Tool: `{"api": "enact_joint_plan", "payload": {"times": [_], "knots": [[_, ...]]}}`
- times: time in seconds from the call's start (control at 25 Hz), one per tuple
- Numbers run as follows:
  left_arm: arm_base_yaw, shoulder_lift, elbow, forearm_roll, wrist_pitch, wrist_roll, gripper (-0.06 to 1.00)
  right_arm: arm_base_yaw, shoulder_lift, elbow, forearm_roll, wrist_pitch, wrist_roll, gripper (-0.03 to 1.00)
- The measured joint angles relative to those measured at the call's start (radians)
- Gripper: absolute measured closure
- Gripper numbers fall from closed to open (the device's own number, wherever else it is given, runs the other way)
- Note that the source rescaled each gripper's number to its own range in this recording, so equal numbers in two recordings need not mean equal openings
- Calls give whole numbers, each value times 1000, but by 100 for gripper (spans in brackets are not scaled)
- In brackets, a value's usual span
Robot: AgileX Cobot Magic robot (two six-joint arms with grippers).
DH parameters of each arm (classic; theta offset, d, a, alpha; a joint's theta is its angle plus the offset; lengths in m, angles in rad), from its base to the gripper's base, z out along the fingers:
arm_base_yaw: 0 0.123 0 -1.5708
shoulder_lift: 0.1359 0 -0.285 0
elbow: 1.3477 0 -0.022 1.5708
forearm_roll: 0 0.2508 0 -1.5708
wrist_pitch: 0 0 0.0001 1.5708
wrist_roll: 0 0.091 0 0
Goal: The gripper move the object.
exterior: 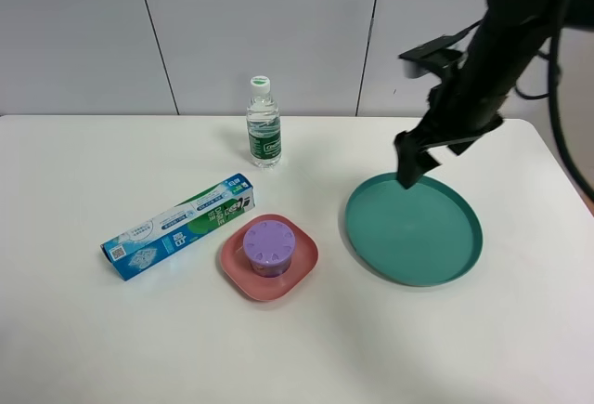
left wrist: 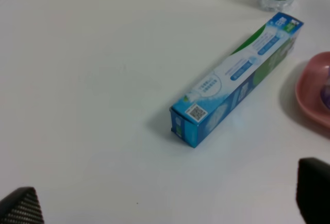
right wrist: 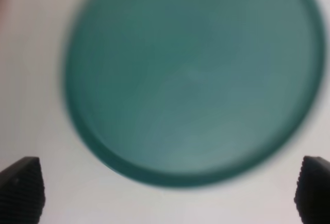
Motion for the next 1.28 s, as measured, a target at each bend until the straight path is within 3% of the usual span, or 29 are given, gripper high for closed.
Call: {"api": "enact_joint_plan", "payload": {"times": [0.32,0.56,1.08,1.28], "knots": [[0,0,0,0,0,0,-6,-291,-194,2,-58,35,81,4],[0,0,0,0,0,0,-6,-419,-403,94,-73,37,95,4],[0,0,0,0,0,0,-6,-446,-961,325,-68,46,114,4],[0,0,0,0,0,0,-6,-446,-1211,471,-66,-4,158,4]]}}
